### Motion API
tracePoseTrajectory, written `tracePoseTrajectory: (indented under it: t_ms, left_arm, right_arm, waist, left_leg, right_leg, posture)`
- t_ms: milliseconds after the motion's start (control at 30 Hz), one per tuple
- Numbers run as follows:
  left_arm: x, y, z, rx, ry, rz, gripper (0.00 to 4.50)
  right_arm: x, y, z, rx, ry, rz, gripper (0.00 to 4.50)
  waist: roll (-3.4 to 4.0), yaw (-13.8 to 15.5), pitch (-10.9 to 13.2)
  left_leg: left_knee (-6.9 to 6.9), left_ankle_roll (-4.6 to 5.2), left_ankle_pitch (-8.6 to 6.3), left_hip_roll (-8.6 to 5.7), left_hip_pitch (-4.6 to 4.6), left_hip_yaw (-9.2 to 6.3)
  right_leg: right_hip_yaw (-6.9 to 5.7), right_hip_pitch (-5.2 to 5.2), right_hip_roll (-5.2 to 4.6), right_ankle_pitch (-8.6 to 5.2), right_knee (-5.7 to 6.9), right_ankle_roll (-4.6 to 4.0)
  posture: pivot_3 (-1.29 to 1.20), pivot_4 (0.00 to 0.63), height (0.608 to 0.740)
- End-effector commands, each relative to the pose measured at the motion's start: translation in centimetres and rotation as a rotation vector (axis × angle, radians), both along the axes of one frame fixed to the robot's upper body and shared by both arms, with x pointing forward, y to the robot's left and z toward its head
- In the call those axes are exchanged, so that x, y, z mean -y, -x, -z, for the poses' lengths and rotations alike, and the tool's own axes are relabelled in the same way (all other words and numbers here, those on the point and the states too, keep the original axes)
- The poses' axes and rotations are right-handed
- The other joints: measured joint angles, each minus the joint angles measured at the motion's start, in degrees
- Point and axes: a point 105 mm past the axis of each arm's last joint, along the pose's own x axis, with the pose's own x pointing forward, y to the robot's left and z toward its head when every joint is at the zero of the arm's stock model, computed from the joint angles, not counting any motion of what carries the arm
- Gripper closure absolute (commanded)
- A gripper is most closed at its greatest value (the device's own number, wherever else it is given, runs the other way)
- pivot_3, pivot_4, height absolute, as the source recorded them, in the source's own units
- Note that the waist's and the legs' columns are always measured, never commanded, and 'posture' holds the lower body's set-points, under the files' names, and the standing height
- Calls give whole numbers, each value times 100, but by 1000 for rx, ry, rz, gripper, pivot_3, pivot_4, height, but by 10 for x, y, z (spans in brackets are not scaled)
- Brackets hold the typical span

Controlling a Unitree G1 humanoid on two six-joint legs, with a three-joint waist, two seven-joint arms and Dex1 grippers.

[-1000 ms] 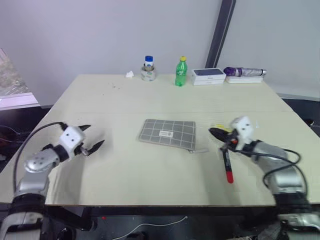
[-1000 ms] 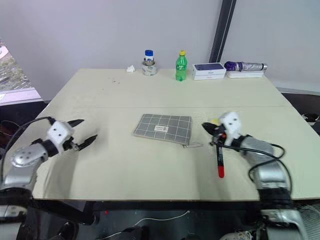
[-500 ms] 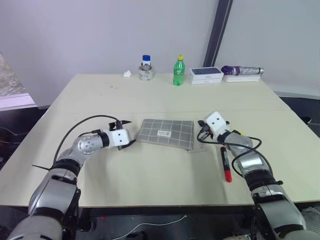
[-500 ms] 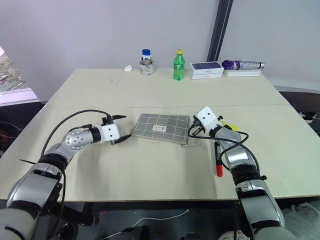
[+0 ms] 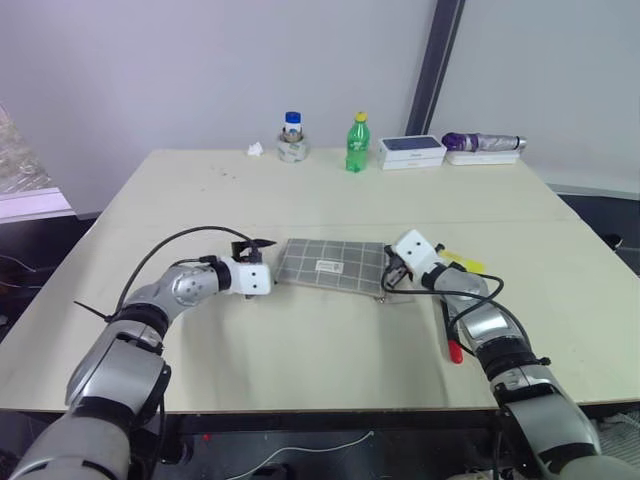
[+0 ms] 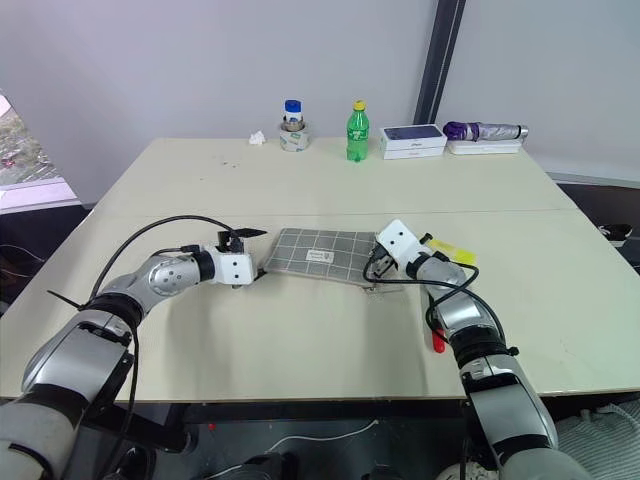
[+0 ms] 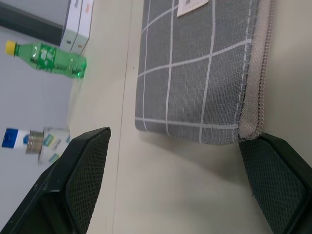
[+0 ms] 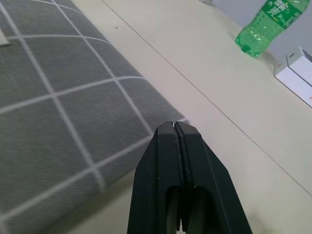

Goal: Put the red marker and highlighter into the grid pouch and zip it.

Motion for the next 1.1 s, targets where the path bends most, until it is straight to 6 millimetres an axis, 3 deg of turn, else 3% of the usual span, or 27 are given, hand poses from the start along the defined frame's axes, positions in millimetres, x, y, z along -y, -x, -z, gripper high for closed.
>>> tracePoseTrajectory:
  t_ms: [33, 200, 300, 467, 533, 867, 1100]
  left_arm:
    - [14, 13, 26, -54, -95, 91, 172]
    - [18, 17, 32, -78, -114, 125, 172]
    - [18, 20, 37, -118, -118, 133, 964]
    - [15, 21, 42, -166, -113, 119, 3627]
    - [14, 21, 43, -190, -99, 107, 4484]
    - [15, 15, 23, -272, 157, 50, 4484]
    - [-8, 23, 21, -262, 182, 8, 4484]
  right_arm:
    - [-11, -2, -10, 39, 11, -39, 4467]
    - [-15, -2, -9, 37, 18, -52, 4467]
    - [-14, -1, -9, 36, 19, -56, 4500]
    - [-13, 0, -10, 35, 17, -59, 4500]
    - [-13, 1, -10, 36, 17, -62, 4500]
    - [-10, 8, -22, 69, 14, -90, 4500]
    - [-8, 32, -57, 107, -99, -146, 4500]
  waist:
    - [0, 3, 0]
    - [0, 12, 0]
    - [0, 3, 0]
    - [1, -1, -1]
    - [7, -13, -6]
    - [8, -22, -6]
    - [7, -70, -6]
  left_leg:
    - [0, 0, 0, 0, 0, 0]
    - [1, 1, -1, -1, 0, 0]
    - [1, 0, 0, -1, 0, 0]
    - [0, 0, 0, -1, 0, 0]
    - [1, 0, 0, -1, 2, 1]
    - [0, -8, 5, 1, 3, 2]
    - [-4, -8, 5, 5, 3, 3]
  right_leg:
    - [0, 0, 0, 0, 0, 0]
    - [0, 1, 0, 0, 0, 0]
    - [0, 1, 0, 0, 0, 0]
    - [0, 0, 0, 0, 0, 0]
    - [0, 2, 0, 0, 0, 0]
    - [2, 0, 0, -2, 0, 1]
    - [3, -4, 1, -2, 0, 1]
  posture:
    - [0, 150, 740]
    - [0, 150, 740]
    - [0, 150, 740]
    - [0, 150, 740]
    - [0, 150, 740]
    - [0, 150, 740]
    - [0, 150, 740]
